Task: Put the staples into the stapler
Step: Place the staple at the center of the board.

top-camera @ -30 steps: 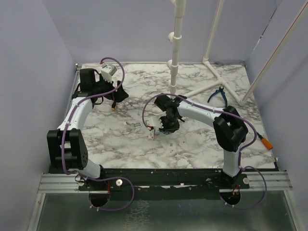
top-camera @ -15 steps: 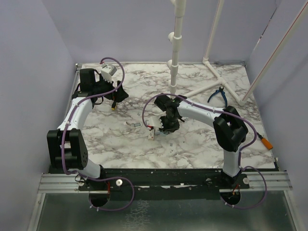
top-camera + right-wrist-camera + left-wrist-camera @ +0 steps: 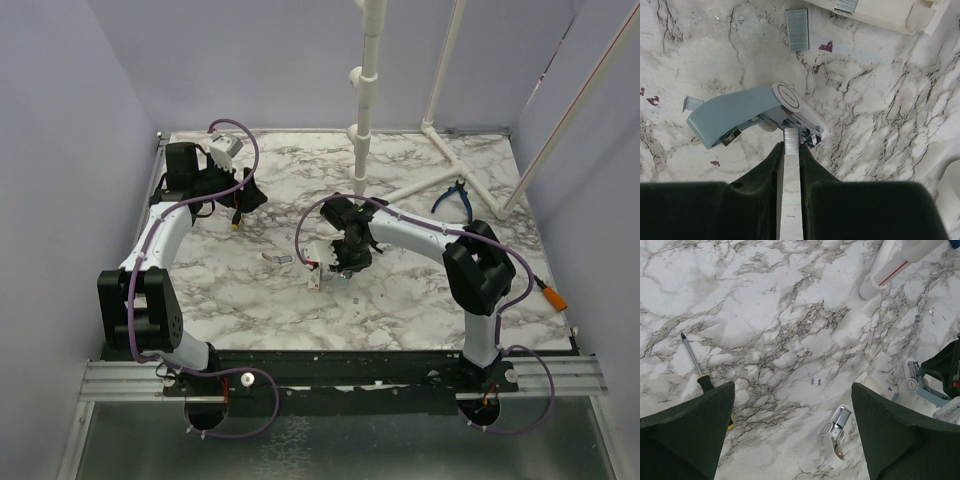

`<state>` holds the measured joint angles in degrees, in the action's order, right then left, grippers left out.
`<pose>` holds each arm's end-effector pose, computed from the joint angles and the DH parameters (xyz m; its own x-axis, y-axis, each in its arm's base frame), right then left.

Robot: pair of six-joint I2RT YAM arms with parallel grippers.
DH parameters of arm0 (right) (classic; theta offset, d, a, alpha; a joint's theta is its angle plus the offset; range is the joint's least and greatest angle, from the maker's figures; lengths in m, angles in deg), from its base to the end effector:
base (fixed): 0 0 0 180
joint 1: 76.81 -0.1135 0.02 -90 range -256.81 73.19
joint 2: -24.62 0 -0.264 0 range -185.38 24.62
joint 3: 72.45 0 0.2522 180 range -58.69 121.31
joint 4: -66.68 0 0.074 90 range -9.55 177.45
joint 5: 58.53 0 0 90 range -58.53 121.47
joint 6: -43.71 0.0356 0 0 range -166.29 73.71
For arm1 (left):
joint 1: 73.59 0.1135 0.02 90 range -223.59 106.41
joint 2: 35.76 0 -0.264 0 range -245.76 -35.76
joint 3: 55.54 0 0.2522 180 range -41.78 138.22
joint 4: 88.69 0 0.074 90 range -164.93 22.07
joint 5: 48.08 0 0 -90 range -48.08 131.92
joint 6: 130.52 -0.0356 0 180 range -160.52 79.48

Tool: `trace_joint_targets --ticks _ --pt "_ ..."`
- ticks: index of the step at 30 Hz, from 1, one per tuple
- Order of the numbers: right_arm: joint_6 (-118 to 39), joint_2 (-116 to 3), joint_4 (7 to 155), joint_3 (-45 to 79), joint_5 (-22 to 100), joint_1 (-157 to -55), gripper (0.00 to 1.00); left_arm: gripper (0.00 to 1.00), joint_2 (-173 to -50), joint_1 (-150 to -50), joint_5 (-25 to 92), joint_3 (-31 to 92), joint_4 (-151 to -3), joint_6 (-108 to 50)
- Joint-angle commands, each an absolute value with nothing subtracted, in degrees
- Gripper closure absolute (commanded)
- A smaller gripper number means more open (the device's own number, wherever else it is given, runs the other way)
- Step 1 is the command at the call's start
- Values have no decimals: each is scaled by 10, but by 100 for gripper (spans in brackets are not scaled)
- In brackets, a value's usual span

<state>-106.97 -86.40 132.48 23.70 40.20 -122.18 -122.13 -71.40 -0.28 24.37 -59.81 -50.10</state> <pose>0.2604 0.2715 0.1875 0.2889 -0.9340 -0.2100 -0.9573 -0.2808 -0.0680 0.3364 -0.0111 0.2905 -0.4835 0.1049 -0.8690 0.6082 0.7543 -0.2474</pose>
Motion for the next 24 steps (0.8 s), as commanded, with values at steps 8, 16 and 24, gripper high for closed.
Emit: trace_joint_targets --ticks 8,16,24 --pt "-1075 -828 1309 228 408 -1212 84 1 -1262 -715 -45 244 -600 -499" --pt "-1014 -766 1276 192 479 -1167 84 1 -1271 -755 -96 234 -600 -547" --pt "-915 -710 1163 113 546 -1109 84 15 -1283 -820 -148 220 -617 -622"
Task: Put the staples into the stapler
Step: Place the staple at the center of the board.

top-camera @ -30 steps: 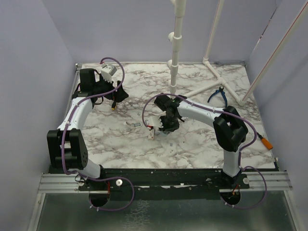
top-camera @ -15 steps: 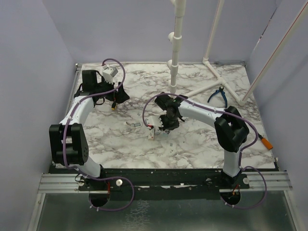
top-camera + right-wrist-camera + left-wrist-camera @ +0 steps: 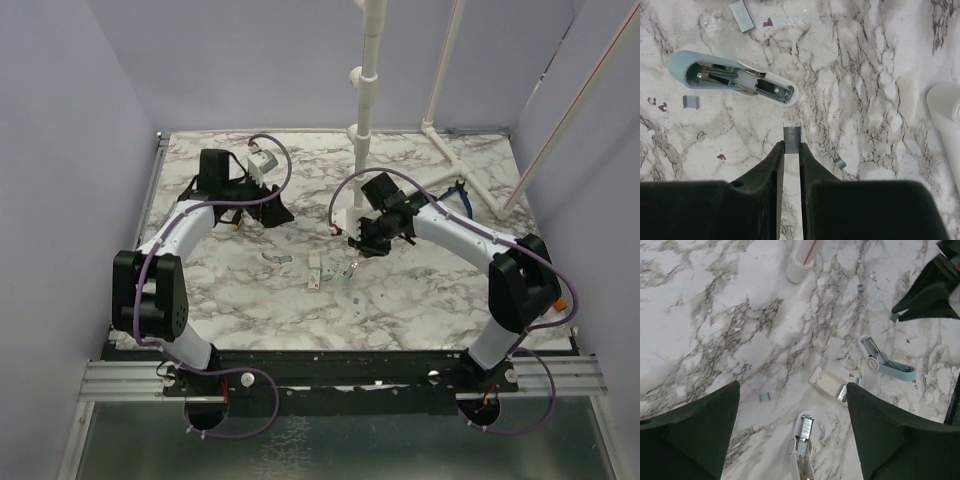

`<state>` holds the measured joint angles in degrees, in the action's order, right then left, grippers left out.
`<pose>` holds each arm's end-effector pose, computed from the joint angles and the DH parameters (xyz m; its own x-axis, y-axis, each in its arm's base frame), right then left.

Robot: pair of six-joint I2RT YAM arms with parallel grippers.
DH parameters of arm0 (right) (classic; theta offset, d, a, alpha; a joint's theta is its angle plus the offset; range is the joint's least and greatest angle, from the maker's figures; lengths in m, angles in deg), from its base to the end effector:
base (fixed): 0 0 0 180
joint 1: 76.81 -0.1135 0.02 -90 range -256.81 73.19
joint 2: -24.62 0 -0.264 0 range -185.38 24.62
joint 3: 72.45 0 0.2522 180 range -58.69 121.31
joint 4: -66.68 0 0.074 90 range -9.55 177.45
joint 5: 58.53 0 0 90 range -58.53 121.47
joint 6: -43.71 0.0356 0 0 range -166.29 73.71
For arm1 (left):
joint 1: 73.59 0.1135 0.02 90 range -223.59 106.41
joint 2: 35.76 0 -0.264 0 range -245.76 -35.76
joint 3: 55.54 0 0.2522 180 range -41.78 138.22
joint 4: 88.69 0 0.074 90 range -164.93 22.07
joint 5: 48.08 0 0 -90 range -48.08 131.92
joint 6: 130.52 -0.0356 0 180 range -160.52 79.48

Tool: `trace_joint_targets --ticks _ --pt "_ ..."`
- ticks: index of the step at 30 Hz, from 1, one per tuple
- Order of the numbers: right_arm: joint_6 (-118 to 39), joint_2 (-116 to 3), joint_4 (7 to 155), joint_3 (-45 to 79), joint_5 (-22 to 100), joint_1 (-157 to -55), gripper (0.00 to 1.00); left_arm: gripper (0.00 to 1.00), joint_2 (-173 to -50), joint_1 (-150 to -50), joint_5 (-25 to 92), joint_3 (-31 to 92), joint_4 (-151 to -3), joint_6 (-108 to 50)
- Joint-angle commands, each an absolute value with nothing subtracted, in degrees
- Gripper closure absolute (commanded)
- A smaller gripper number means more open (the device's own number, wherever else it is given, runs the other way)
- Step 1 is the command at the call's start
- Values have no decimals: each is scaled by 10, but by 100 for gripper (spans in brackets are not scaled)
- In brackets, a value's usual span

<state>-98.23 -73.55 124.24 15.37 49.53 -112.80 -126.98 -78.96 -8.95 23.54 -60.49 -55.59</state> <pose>0.2736 0.2124 0.2296 0.0520 -0.8874 -0.4580 -0.9929 0.0033 -0.1190 0.3416 -0.0598 0.2620 -0.4539 0.2075 -0.8666 0.7930 0.5375 -0.2867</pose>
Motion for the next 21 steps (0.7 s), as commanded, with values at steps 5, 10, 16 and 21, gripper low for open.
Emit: trace_joint_targets --ticks 5,10,16,21 --pt "-881 -706 1105 78 543 -1100 84 21 -1296 -855 -185 209 -617 -713" --pt "-860 -682 1058 49 585 -1079 84 24 -1299 -906 -204 198 -618 -796" --pt "-855 -694 1045 38 598 -1057 84 36 -1341 -942 -210 225 -618 -821" --pt "-858 -738 1080 61 572 -1042 84 38 -1370 -942 -190 242 -618 -809"
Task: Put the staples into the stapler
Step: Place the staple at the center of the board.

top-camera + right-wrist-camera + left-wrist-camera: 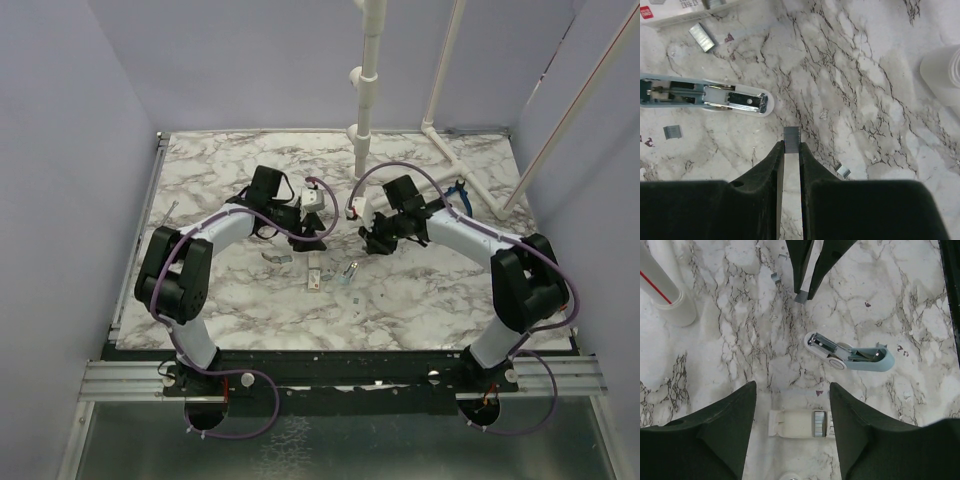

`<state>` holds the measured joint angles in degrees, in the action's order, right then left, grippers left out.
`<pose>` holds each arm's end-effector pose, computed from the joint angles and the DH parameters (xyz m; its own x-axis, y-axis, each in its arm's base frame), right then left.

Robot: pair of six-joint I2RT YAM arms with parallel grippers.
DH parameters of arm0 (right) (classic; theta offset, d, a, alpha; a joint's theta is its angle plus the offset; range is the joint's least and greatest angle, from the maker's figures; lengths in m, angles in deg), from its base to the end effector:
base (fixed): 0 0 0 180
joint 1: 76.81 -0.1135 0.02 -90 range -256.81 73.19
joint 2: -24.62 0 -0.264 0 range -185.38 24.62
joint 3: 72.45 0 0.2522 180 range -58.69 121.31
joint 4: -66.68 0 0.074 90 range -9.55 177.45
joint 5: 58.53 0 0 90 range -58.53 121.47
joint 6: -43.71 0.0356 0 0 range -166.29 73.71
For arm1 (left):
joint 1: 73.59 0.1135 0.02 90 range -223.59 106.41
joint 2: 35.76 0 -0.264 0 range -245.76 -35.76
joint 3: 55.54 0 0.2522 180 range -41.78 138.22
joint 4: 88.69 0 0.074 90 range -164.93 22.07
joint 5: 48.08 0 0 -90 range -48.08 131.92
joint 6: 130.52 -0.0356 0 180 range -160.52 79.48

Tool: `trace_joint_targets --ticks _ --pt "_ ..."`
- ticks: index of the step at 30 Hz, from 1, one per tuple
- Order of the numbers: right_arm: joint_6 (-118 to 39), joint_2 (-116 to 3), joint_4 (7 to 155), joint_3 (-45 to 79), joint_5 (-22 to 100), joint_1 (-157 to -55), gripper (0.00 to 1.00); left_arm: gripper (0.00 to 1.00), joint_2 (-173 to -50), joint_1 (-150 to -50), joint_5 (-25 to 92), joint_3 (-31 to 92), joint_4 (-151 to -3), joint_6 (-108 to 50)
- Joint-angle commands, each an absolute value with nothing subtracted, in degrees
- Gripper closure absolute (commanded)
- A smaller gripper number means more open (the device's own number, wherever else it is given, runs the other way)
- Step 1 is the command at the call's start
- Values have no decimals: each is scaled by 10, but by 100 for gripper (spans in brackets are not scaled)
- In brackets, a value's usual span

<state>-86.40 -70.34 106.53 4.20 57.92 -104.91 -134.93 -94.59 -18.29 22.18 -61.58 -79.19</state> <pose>0.2908 0.1732 0.2073 -0.1679 -0.7435 -0.6473 -0.9639 0.2616 -0.0505 0.3227 -0.1570 0.2132 -0.1001 0.3709 -0.9232 0.9950 0.0336 -0.0944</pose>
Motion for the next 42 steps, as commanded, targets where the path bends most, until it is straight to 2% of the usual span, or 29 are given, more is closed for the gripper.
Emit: trace_joint_targets --ticks 1,9,15,21,24,35,42 --pt "-858 -741 1088 62 567 -1039 84 38 -1372 -942 -187 240 -620 -808" --pt "-868 -741 1162 35 510 -1034 83 32 -1371 -942 -130 244 -651 -743" --pt "-869 -736 1145 -8 494 -1033 78 29 -1360 -942 -99 248 -669 -703" --pt "-872 -720 1092 -53 507 -1021 64 23 -1356 -942 -71 248 -684 -685" --pt "-878 -712 1080 -67 520 -1006 61 22 -1356 -942 -60 245 -695 -674" --pt "-921 -709 1063 -85 571 -986 63 20 -1348 -942 -61 234 -708 -671" --pt "-933 -710 1057 -98 580 -986 71 19 -1345 -942 -57 235 -708 -672"
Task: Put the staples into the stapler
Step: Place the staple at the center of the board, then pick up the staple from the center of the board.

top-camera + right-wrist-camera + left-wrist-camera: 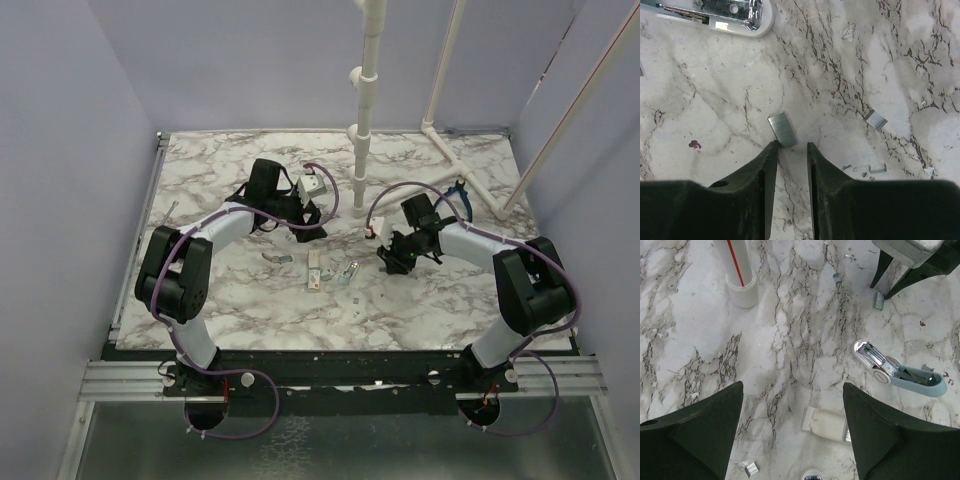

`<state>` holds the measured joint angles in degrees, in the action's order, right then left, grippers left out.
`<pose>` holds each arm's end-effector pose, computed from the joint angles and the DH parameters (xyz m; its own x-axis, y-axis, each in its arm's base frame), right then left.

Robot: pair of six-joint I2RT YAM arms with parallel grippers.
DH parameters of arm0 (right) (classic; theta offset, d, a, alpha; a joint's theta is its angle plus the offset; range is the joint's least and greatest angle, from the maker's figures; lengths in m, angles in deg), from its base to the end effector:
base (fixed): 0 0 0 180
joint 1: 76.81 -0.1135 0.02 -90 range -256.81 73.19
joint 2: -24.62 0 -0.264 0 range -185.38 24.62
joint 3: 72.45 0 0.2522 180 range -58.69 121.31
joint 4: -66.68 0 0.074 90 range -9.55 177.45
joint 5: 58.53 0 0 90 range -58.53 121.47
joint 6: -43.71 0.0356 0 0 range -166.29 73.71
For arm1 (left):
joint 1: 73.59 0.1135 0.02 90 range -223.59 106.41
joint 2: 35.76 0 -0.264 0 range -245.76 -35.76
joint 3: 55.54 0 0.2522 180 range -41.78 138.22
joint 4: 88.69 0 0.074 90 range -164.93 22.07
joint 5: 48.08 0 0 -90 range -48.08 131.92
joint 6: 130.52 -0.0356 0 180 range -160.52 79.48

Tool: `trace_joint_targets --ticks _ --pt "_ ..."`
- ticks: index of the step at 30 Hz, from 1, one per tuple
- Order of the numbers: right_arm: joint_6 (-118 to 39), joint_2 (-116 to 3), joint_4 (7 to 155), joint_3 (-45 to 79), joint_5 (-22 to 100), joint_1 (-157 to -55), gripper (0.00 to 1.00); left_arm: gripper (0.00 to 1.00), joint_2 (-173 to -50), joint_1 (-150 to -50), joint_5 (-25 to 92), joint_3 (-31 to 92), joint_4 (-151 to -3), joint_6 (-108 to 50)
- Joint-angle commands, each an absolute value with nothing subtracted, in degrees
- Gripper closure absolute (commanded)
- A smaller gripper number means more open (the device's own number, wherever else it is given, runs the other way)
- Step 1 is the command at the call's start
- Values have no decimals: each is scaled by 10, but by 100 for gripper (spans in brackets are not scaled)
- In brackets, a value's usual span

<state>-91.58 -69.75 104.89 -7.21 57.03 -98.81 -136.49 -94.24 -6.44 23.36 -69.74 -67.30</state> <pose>0.2736 0.1271 0.1560 -0.2522 -0.7934 -0.5540 -0.9542 0.2990 0.0063 0.3436 -0.1579 0.2153 -0.2015 0.3959 -0.8959 0.9573 0.2731 -0.0946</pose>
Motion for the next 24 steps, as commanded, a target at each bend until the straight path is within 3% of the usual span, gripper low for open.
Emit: trace_joint_targets --ticks 1,7,15,24 --pt "-935 -711 1056 -97 582 -986 73 19 -1345 -942 -58 234 -708 -672" --pt "-952 -709 1051 -102 595 -986 75 19 -1342 -942 -56 234 -708 -669" --pt "-1023 -708 1053 -108 596 -986 66 19 -1341 -942 -55 233 -708 -666" --pt "-1090 -741 1086 -86 618 -986 70 19 -1338 -942 -49 232 -707 -664"
